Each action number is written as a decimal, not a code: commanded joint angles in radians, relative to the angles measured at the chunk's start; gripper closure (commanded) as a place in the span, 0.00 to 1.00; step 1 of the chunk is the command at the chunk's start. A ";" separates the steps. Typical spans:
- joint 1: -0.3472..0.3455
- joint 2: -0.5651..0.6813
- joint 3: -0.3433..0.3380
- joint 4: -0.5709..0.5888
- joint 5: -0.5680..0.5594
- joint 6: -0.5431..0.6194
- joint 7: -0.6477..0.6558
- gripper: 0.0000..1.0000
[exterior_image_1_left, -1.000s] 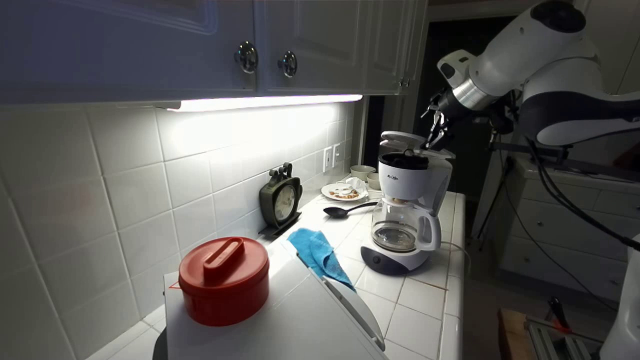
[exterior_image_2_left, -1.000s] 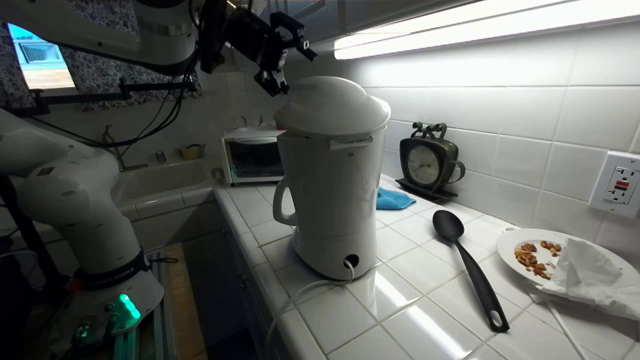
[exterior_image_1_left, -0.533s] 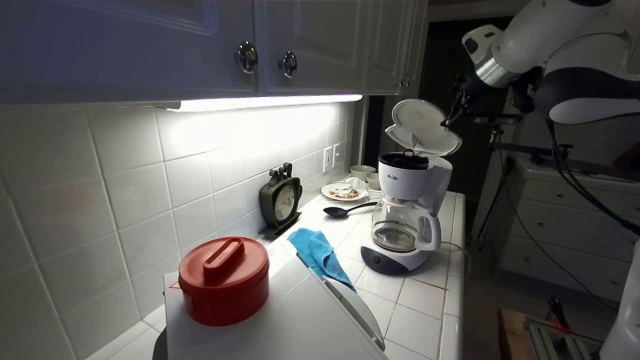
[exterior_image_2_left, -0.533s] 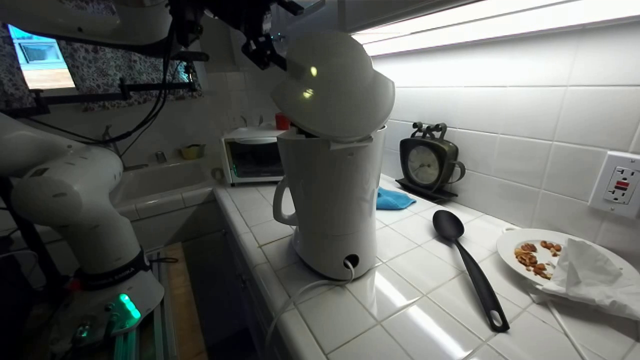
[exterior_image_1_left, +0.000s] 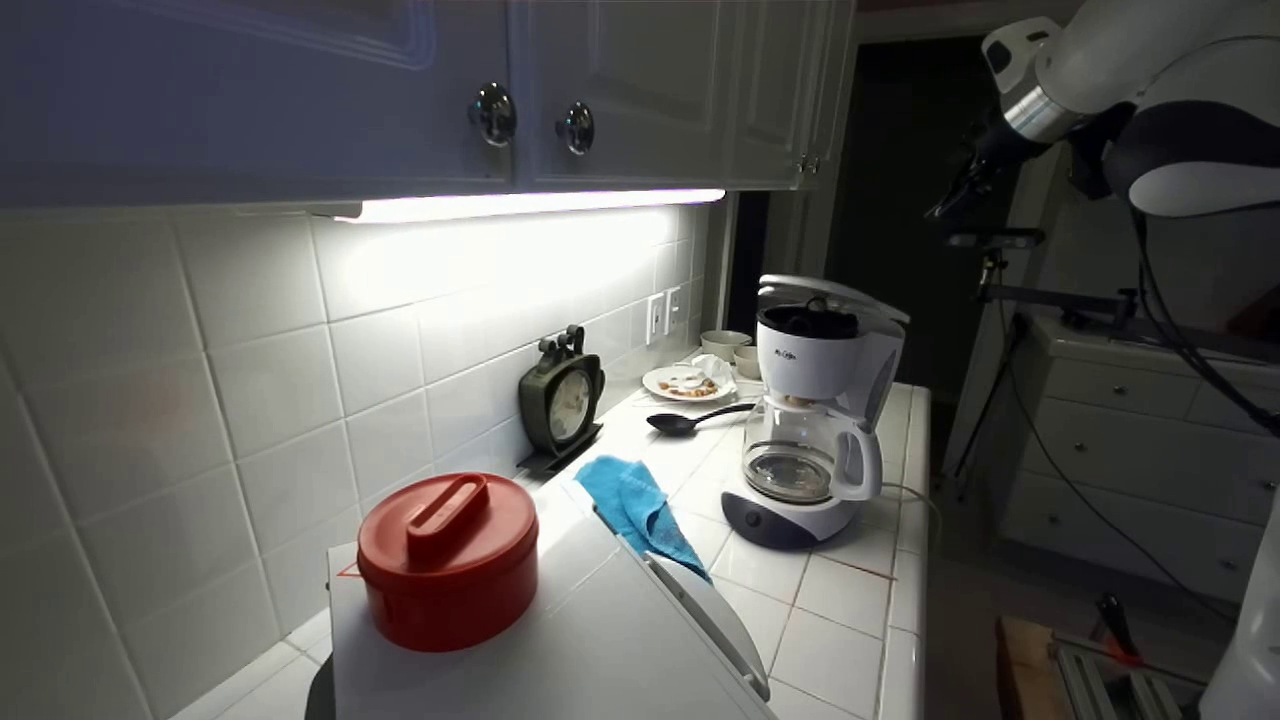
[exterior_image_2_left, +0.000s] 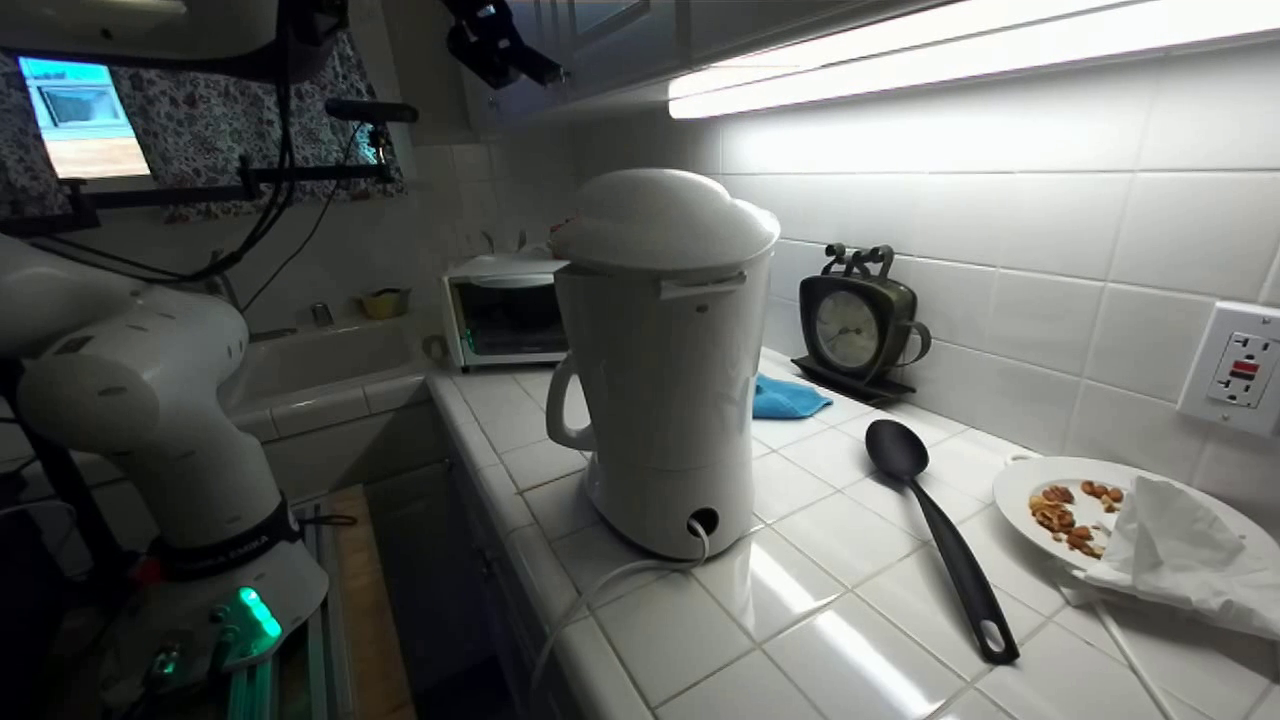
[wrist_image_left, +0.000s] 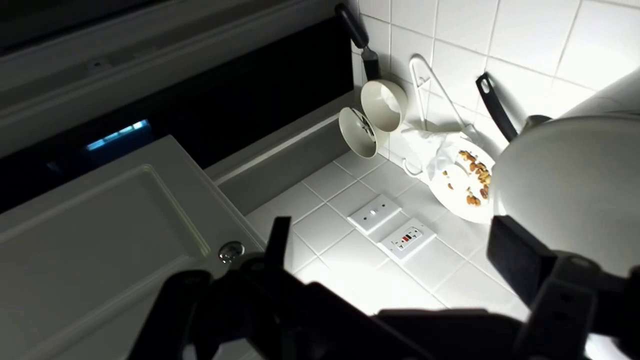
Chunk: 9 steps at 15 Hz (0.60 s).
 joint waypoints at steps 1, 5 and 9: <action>0.004 -0.010 -0.047 0.015 -0.030 0.005 0.002 0.00; 0.067 0.029 0.000 0.023 0.105 -0.084 0.038 0.00; 0.144 0.079 0.069 0.037 0.246 -0.174 0.049 0.00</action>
